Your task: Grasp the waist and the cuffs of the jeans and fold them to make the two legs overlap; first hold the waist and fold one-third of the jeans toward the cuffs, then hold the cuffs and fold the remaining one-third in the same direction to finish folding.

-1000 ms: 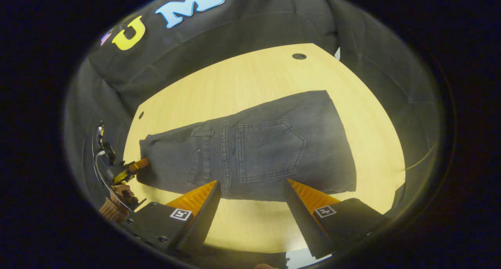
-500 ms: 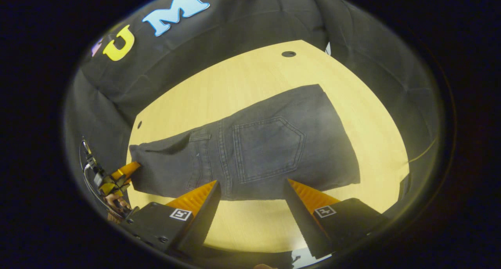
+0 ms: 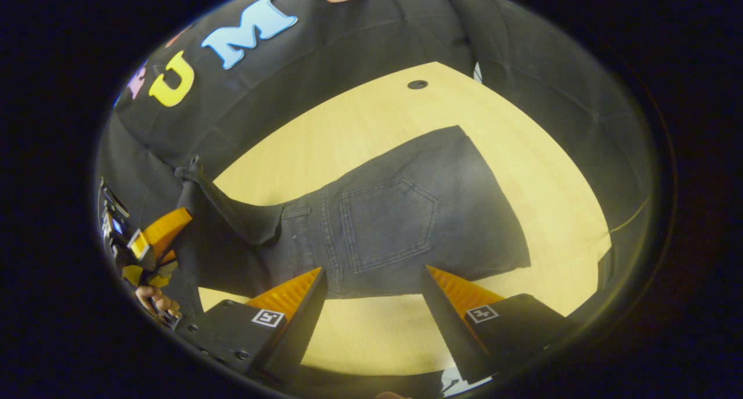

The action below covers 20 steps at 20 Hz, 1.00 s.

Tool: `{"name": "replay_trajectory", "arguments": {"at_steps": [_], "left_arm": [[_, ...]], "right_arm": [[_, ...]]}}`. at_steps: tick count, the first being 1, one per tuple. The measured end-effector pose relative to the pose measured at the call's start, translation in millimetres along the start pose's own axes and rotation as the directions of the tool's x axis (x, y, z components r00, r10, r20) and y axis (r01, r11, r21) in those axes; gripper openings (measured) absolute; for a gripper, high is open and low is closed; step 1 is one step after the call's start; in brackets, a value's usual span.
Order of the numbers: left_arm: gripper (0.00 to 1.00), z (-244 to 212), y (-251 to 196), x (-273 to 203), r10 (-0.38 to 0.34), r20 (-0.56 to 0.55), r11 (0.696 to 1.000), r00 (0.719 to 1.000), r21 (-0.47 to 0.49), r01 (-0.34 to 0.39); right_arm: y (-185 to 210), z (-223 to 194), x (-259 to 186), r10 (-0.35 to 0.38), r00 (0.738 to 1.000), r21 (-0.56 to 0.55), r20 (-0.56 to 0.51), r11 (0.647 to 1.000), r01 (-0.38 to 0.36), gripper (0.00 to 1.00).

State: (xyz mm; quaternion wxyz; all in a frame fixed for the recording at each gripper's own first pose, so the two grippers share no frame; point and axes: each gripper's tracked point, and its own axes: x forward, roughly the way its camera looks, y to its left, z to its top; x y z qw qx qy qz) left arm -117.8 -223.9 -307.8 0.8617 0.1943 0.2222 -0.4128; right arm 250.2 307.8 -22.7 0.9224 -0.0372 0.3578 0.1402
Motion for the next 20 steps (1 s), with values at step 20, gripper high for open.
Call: {"name": "replay_trajectory", "arguments": {"at_steps": [20], "left_arm": [[0.11,-203,-15,192,0.175,-0.46,0.982,0.871,0.013,-0.191]], "right_arm": [[-92,5,-58,-0.063,0.996,0.263,0.062,0.964,0.045,0.97]]}}
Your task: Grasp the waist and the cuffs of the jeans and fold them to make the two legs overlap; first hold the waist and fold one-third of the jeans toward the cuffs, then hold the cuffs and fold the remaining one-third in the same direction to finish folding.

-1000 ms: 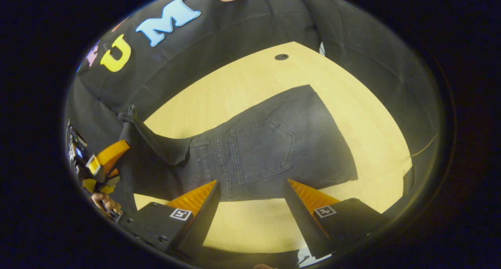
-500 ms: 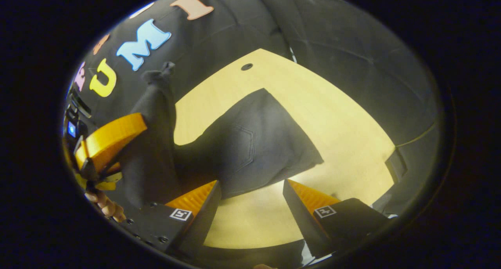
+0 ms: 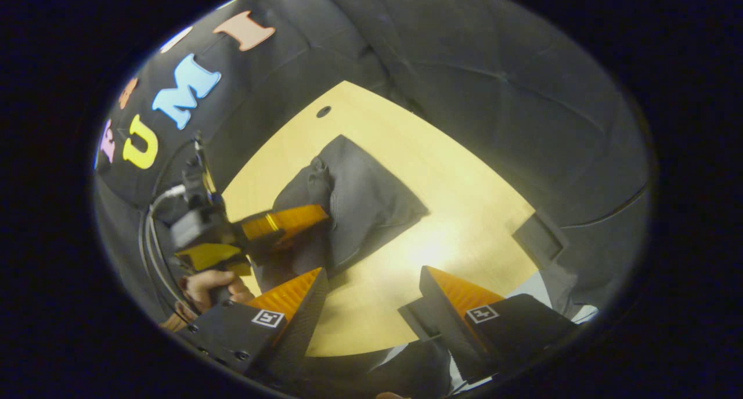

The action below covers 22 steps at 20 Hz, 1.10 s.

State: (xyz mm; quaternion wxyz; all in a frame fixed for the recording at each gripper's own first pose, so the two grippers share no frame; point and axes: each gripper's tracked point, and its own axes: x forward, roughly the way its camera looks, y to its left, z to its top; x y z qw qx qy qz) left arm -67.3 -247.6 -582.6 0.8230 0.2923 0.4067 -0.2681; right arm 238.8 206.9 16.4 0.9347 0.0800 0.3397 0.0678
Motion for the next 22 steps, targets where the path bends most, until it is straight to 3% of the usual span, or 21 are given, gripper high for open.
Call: {"name": "replay_trajectory", "arguments": {"at_steps": [2,3,4,6,7,8,10,11,12,14,16,18,22], "left_arm": [[0.26,3,0,-11,-0.027,0.035,0.994,0.999,-0.102,0.031],[0.4,2,-2,-18,-0.036,0.03,0.99,0.999,-0.132,0.039],[0.39,0,3,-1,-0.036,0.028,0.989,0.999,-0.145,0.04],[0.39,1,1,-13,-0.019,0.018,0.992,1.0,-0.127,0.021],[0.39,0,-4,-18,-0.019,0.002,0.996,1.0,-0.083,0.019],[0.4,1,-22,-29,-0.061,-0.002,0.998,0.998,-0.024,0.061],[1.0,5,-71,-53,-0.145,0.021,0.977,0.989,0.16,0.14],[0.92,6,-91,-64,-0.174,0.029,0.95,0.984,0.268,0.16],[0.99,9,-102,-74,-0.179,0.053,0.92,0.982,0.363,0.148],[0.99,11,-119,-97,-0.188,0.098,0.877,0.977,0.464,0.122],[0.99,19,-121,-125,-0.223,0.162,0.859,0.961,0.499,0.115],[0.99,31,-105,-155,-0.217,0.266,0.841,0.939,0.539,0.042],[0.99,55,-63,-217,-0.209,0.483,0.799,0.85,0.586,-0.137]], "right_arm": [[-18,4,-5,0.004,1.0,0.028,0.012,1.0,-0.004,0.97],[-24,5,-5,0.007,1.0,0.037,0.013,0.999,-0.007,0.97],[-27,4,-5,0.012,1.0,0.041,0.009,0.999,-0.013,0.97],[-29,4,-4,0.027,1.0,0.045,0.0,0.999,-0.027,0.97],[-27,5,-3,0.039,0.999,0.045,0.0,0.998,-0.039,0.97],[-25,6,-3,0.052,0.999,0.042,0.004,0.998,-0.052,0.97],[-26,7,-1,0.063,0.998,0.027,0.006,0.998,-0.063,0.97],[-25,9,-1,0.067,0.998,0.023,0.012,0.997,-0.068,0.97],[-24,11,0,0.072,0.997,0.024,0.021,0.997,-0.073,0.97],[-21,16,-1,0.089,0.995,0.036,0.045,0.995,-0.09,0.97],[-16,22,-1,0.091,0.993,0.035,0.07,0.995,-0.094,0.97],[-7,28,1,0.081,0.992,0.02,0.094,0.996,-0.084,0.97],[1,44,-26,0.056,0.981,-0.027,0.188,0.998,-0.052,0.97]]}}
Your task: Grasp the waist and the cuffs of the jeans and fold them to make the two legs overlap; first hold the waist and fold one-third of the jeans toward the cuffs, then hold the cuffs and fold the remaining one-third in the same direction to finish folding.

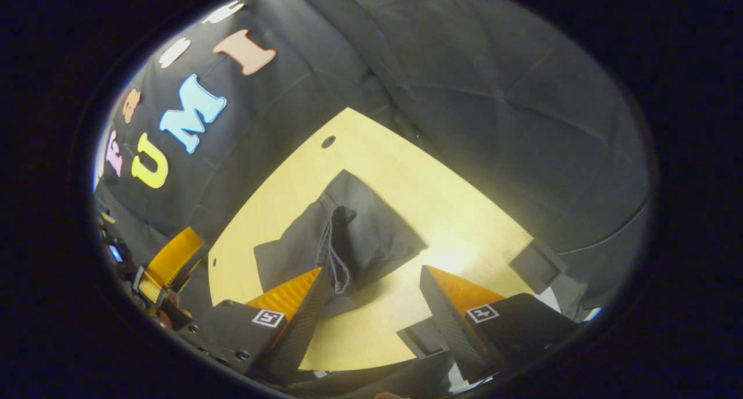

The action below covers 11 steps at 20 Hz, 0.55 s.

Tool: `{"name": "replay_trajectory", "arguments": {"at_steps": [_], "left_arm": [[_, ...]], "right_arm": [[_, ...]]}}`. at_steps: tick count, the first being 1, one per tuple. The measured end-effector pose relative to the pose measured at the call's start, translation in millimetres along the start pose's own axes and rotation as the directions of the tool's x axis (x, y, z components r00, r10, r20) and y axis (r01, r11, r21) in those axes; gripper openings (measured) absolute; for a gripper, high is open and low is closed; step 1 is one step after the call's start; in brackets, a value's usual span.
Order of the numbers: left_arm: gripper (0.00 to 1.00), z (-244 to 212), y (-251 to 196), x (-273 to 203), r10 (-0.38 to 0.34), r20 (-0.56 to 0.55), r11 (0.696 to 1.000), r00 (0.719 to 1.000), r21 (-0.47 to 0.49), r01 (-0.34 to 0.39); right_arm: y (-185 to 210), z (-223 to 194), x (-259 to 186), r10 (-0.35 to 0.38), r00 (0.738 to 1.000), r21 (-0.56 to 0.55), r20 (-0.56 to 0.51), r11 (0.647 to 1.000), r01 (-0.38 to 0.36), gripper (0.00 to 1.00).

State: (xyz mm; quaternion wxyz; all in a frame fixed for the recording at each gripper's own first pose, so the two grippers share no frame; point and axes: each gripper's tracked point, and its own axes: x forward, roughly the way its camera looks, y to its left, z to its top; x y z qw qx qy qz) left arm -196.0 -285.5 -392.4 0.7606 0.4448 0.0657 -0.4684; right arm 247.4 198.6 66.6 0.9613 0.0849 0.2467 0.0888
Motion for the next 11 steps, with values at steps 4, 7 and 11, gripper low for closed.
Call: {"name": "replay_trajectory", "arguments": {"at_steps": [4,7,11], "left_arm": [[1.0,51,21,-40,0.106,0.405,0.974,0.908,0.143,-0.178],[0.96,61,12,-46,0.135,0.681,0.928,0.72,0.167,-0.332],[0.93,36,-21,-30,0.142,0.657,0.923,0.74,0.183,-0.34]], "right_arm": [[15,73,-77,-0.007,0.936,-0.123,0.352,0.991,0.054,0.97],[20,118,-126,0.017,0.804,-0.213,0.594,0.968,0.136,0.96],[19,142,-172,0.148,0.595,-0.388,0.79,0.872,0.298,0.95]]}}
